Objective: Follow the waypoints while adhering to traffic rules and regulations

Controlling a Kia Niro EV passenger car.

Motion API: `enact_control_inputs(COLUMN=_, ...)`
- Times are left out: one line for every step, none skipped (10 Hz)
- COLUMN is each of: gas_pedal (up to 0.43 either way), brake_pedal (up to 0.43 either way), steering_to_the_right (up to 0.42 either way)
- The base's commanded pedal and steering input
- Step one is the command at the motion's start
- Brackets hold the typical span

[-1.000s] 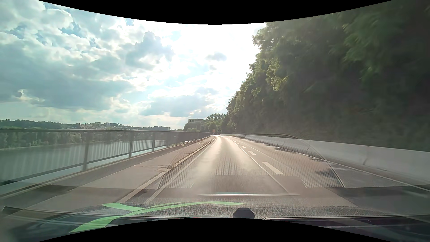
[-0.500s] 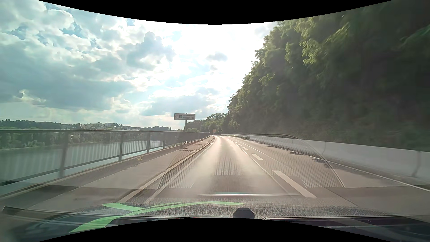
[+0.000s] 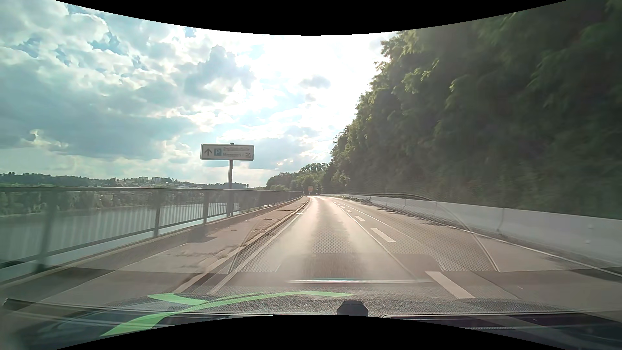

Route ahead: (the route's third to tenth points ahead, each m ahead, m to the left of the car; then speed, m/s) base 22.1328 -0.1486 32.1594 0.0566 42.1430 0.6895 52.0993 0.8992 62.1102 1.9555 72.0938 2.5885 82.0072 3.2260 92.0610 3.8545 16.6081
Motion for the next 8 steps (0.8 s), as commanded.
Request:
enact_control_inputs(gas_pedal=0.197, brake_pedal=0.0, steering_to_the_right=-0.003)
enact_control_inputs(gas_pedal=0.197, brake_pedal=0.0, steering_to_the_right=-0.003)
enact_control_inputs(gas_pedal=0.197, brake_pedal=0.0, steering_to_the_right=-0.003)
enact_control_inputs(gas_pedal=0.197, brake_pedal=0.0, steering_to_the_right=-0.003)
enact_control_inputs(gas_pedal=0.197, brake_pedal=0.0, steering_to_the_right=-0.003)
enact_control_inputs(gas_pedal=0.197, brake_pedal=0.0, steering_to_the_right=-0.003)
enact_control_inputs(gas_pedal=0.197, brake_pedal=0.0, steering_to_the_right=-0.003)
enact_control_inputs(gas_pedal=0.189, brake_pedal=0.0, steering_to_the_right=-0.003)
